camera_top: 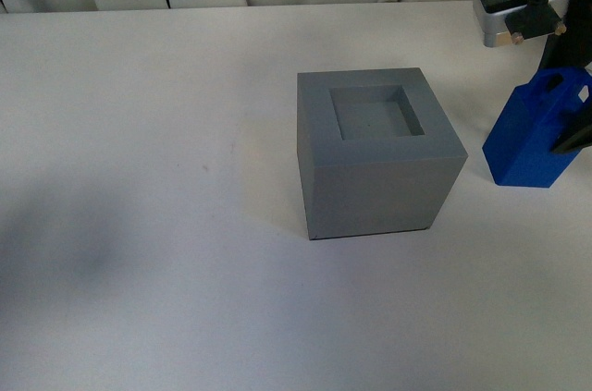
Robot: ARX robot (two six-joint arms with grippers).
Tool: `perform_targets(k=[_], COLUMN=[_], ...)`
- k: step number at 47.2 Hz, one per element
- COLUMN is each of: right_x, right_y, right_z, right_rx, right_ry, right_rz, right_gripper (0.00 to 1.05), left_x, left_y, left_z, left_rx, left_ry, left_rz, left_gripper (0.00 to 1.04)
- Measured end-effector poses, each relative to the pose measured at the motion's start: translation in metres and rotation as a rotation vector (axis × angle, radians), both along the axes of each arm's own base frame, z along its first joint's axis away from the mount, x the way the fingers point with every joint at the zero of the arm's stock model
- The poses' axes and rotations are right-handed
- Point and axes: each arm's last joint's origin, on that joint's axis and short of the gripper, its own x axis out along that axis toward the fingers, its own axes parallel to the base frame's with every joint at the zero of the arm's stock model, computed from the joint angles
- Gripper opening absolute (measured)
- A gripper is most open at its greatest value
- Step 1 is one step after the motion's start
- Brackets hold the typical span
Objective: Insert blue part into gray base
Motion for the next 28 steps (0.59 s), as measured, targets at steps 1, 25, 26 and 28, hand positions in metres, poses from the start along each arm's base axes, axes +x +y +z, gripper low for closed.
perform_targets(k=[1,25,26,28], right_x=[0.000,-0.004,-0.004,-0.006], right_y=[0.000,0.003,0.004,0.008], right_z=[0.000,0.045,0.050,0.062], right_rx=[0.000,0.094,0.104,0.127], right_ry=[0.004,-0.005,-0.014,-0.032], right_rz=[-0.001,0.009,0.013,0.025], right_gripper=[0.55,0.46,0.46,0.46], left_x=[0.000,0.000,0.000,0.000], left_y=[0.000,0.000,0.000,0.000], left_z=[0.000,0.000,0.000,0.000], left_rx=[0.000,0.000,0.000,0.000], left_ry=[0.000,0.000,0.000,0.000], left_rz=[0.000,0.000,0.000,0.000], left_gripper=[0.99,0.99,0.99,0.99])
